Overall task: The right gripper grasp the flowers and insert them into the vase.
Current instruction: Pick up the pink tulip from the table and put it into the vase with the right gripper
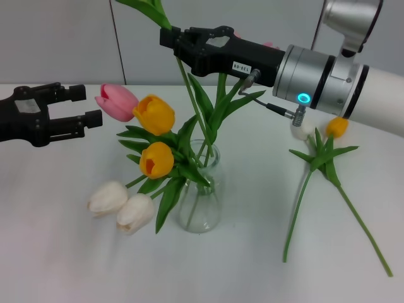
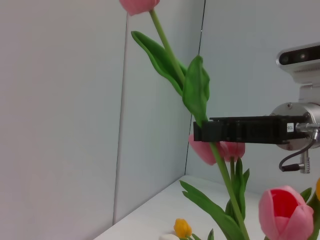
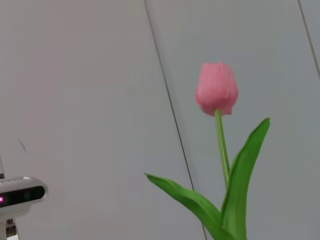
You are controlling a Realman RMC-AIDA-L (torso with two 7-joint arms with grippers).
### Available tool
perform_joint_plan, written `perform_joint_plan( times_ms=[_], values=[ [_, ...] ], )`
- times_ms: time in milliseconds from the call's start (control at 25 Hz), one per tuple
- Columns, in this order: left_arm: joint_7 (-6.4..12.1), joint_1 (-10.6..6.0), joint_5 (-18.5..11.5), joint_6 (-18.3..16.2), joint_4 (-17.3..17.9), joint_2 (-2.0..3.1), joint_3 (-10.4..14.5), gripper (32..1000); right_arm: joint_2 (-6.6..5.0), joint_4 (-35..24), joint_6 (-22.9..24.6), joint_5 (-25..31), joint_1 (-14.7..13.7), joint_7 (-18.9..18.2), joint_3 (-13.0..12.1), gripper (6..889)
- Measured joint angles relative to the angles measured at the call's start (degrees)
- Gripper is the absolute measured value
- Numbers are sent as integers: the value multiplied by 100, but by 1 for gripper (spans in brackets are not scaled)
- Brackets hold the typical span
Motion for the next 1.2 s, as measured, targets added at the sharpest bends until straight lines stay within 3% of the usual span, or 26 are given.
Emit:
perform_joint_plan(
  times_ms=[440,600,960,1200],
  values=[
    [19,1,0,0,-6,0,-69,771,0,180,96,-17,134,-117,-4,95],
    [23,21,0,0,-38,0,-128,771,1,226,98,-40,120,-155,-122,104],
    [27,48,4,0,-55,11,-132,771,0,162,-43,-39,-169,-267,-661,124],
    [22,53,4,0,-61,31,-132,771,0,106,-179,-43,-479,-281,-701,137]
  ],
)
